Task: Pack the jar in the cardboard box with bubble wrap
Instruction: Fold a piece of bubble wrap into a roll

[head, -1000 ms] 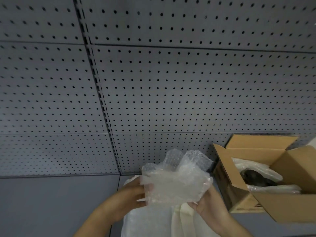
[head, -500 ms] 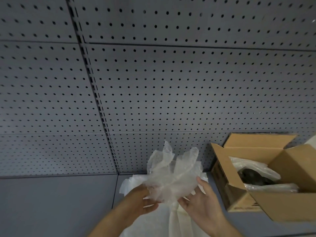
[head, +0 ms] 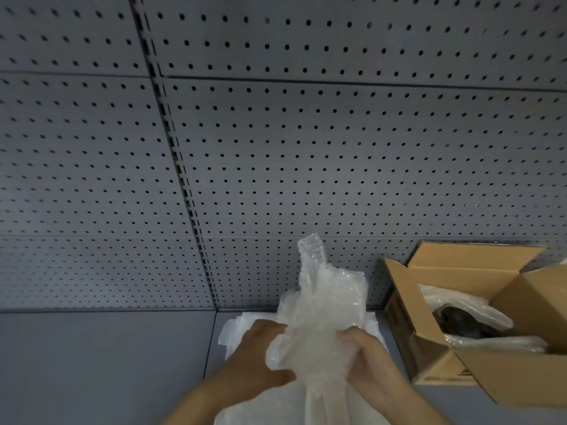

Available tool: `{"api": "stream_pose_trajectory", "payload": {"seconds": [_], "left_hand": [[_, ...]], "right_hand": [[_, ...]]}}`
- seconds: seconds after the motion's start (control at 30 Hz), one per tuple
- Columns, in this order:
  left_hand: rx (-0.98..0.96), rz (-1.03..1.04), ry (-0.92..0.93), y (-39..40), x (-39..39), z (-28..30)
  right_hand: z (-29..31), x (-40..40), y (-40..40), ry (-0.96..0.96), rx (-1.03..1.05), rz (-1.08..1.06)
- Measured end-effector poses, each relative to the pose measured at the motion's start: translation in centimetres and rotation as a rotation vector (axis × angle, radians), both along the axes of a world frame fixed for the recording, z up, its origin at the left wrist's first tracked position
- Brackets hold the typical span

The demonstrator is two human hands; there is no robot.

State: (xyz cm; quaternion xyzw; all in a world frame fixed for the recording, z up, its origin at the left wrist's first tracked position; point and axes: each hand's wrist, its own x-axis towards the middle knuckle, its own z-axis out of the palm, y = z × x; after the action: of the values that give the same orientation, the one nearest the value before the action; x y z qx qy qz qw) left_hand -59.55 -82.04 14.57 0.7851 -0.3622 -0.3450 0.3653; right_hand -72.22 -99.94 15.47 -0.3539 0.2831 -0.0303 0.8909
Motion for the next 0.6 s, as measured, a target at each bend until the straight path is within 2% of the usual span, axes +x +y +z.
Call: {"api": "stream_pose_trajectory", "payload": {"seconds": [0.07,0.13,0.23,0.33,0.4,0.5,0.6], "left_hand": [[0.027,-0.039,0.103,1.2,1.4,0.3],[0.013,0.035,0.229,2.0,2.8,0.1],[-0.050,0.276,0.404,1.1,3.4,-0.7],[-0.040,0.523,0.654,0.9,3.0,-1.3],[-0.069,0.512,0.800,0.4,2.7,-1.1],[-0.121,0.525,0.916,-0.2,2.2,0.0],[-0.298,0.596,1.026,-0.6,2.8,0.6]], "right_hand": [[-0.1,-0.3,-1.1,0.021,0.003,-0.019],[0.4,-0.7,-1.9,0.013,0.016,-0.048],[0.8,-1.0,-2.7,0.006,0.059,-0.042],[0.8,-1.0,-3.0,0.023,0.080,0.008],[1.1,-0.9,-2.9,0.022,0.102,0.048],[1.4,-0.8,-2.8,0.014,0.096,0.084],[1.2,-0.9,-3.1,0.061,0.042,0.083]]}}
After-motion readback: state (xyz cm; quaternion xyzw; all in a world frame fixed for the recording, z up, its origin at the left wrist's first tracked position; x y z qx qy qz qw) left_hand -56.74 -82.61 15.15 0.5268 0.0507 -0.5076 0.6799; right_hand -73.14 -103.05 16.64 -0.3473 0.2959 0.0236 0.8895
